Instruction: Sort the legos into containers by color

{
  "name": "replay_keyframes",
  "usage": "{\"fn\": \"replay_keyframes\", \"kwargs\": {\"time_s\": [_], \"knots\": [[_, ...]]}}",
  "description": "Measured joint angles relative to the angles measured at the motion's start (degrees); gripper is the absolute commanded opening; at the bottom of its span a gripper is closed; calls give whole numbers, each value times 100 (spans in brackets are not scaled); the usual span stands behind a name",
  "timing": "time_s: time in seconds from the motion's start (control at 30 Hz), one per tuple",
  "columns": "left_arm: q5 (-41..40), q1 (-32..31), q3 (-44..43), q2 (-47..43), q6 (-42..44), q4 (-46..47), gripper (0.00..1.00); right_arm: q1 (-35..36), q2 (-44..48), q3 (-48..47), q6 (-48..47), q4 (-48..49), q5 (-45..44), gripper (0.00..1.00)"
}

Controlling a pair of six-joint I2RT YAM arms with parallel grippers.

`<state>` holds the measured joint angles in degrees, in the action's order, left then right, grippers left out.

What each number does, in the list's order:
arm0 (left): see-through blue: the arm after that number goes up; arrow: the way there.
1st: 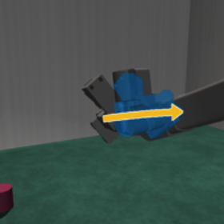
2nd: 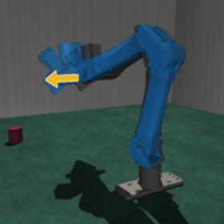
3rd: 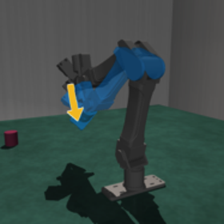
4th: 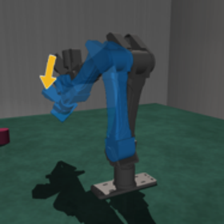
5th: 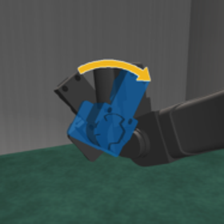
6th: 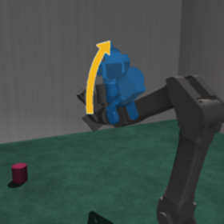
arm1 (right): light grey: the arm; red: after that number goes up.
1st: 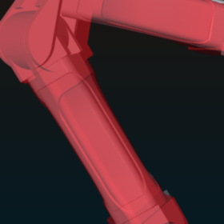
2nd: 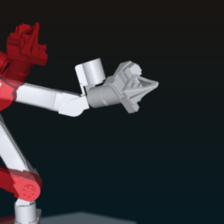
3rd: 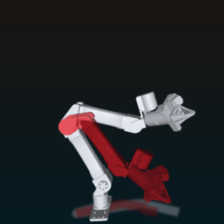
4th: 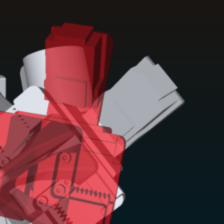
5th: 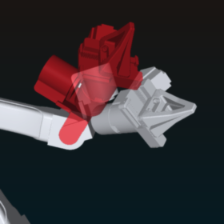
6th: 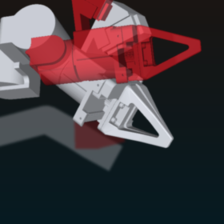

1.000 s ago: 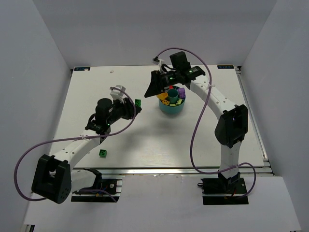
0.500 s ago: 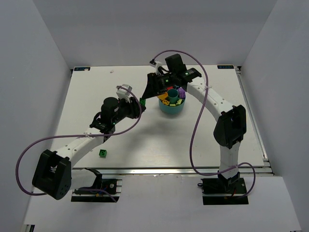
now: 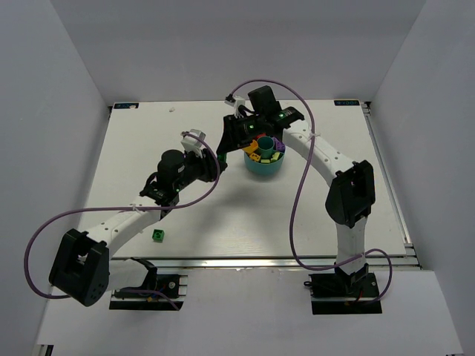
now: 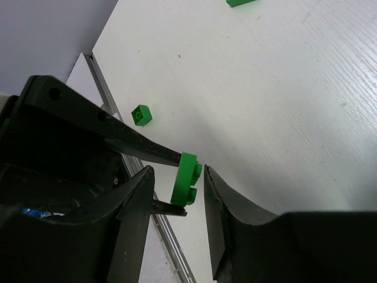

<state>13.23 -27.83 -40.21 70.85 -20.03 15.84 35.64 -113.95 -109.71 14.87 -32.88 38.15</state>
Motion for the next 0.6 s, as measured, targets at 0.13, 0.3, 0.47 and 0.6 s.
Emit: {"fn": "replay_keyframes", "kwargs": {"time_s": [0.13, 0.3, 0.47, 0.6], "knots": [[-48, -55, -4, 0, -13, 52, 1, 0, -68, 0, 9, -2, -55, 41], [-103, -103, -22, 0, -22, 87, 1, 2, -79, 0, 0, 0, -72, 26], [-260, -129, -68, 0, 7, 42, 19, 2, -79, 0, 44, -2, -160, 3], [-428, -162, -87, -7, -2, -20, 55, 2, -79, 0, 22, 2, -192, 0]]}}
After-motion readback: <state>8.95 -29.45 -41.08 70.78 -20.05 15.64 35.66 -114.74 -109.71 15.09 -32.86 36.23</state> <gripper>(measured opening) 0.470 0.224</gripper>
